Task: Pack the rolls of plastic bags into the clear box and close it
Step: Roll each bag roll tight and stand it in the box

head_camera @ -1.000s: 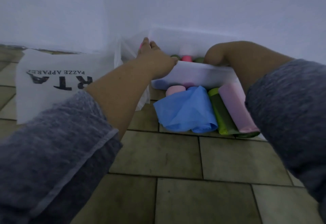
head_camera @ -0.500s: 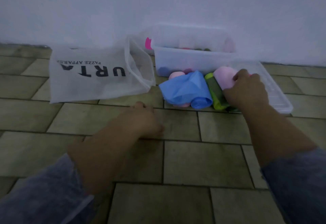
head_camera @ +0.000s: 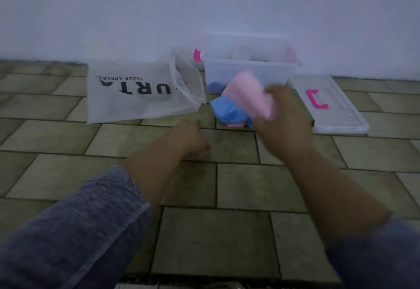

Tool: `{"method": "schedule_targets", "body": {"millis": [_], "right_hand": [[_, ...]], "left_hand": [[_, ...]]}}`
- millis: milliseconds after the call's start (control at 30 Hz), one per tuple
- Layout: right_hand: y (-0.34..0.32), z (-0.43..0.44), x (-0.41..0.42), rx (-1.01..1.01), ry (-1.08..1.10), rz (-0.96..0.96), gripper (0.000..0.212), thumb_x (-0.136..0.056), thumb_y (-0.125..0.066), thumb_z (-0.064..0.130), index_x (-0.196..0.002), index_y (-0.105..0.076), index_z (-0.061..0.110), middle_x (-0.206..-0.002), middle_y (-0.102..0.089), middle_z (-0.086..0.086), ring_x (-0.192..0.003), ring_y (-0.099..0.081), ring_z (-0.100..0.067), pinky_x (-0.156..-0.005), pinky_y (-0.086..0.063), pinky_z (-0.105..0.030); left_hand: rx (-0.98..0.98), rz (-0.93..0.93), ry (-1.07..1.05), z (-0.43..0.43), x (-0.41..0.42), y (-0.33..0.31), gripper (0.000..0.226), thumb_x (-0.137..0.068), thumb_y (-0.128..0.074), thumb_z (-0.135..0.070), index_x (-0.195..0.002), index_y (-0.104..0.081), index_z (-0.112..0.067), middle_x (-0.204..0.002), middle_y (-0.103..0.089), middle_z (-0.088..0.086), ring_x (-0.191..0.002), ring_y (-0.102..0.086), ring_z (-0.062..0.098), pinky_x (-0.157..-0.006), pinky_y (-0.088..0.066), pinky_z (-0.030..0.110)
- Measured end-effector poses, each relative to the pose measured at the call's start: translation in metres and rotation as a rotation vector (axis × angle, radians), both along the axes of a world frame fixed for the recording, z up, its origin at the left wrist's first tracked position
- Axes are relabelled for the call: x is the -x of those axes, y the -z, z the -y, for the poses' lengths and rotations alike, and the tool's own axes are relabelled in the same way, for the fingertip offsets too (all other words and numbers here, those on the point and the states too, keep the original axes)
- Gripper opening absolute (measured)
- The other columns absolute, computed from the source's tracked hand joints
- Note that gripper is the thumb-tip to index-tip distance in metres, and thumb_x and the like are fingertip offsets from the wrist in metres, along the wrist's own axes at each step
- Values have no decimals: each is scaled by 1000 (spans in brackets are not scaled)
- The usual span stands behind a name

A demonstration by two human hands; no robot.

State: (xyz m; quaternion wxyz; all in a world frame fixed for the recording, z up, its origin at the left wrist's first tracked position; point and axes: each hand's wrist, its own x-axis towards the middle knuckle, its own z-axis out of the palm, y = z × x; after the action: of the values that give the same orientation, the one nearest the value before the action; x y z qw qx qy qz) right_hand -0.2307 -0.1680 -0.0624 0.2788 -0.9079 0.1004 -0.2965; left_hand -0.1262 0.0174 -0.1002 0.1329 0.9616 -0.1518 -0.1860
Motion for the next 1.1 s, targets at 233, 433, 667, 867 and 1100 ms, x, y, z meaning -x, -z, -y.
{"method": "schedule_targets", "body": {"millis": [233,433,667,867,1100], "right_hand": [[56,-38,43,340,-278,-364,52,-67,-61,36,-118,-53,30,-114,-62,5,-107,-55,-21,-89,-33,-38],[53,-33,40,319,-246,-417,48,-64,-60,42,-110,-53,32,-107,-62,8,-104,-55,-17,-89,-27,-35],[45,-25,37,237,-296,-481,46,-78,-59,45,-122,-52,37,-124,-57,13,-116,-49,-12,-99,-25,-36],[30,-23,20,355,-331,-596,40,-79,-52,55,-116,-55,37,-114,-57,9,-109,-50,-15,-94,-34,-40],[21,-24,4,332,-360,-716,44,-81,-59,48,-122,-52,34,-120,-62,4,-106,-56,-19,-86,-43,-34]], "left_hand": [[716,365,-211,-29,13,-40,23,-81,-60,-16,-98,-57,-31,-98,-61,-12,-82,-56,5,-64,-37,17],[156,-43,412,-16,51,-30,34,-78,-68,-36,-110,-58,-38,-111,-52,-14,-94,-46,1,-73,-34,19],[117,-45,290,-16,46,-17,28,-87,-59,-38,-114,-57,-29,-120,-60,-3,-96,-51,9,-80,-39,27],[-98,67,6,-13,44,-17,53,-88,-43,-59,-121,-55,-19,-121,-53,11,-105,-52,24,-78,-39,33],[266,-200,-295,-5,46,-20,58,-88,-48,-55,-130,-45,-15,-107,-55,8,-82,-67,25,-71,-53,34]]}}
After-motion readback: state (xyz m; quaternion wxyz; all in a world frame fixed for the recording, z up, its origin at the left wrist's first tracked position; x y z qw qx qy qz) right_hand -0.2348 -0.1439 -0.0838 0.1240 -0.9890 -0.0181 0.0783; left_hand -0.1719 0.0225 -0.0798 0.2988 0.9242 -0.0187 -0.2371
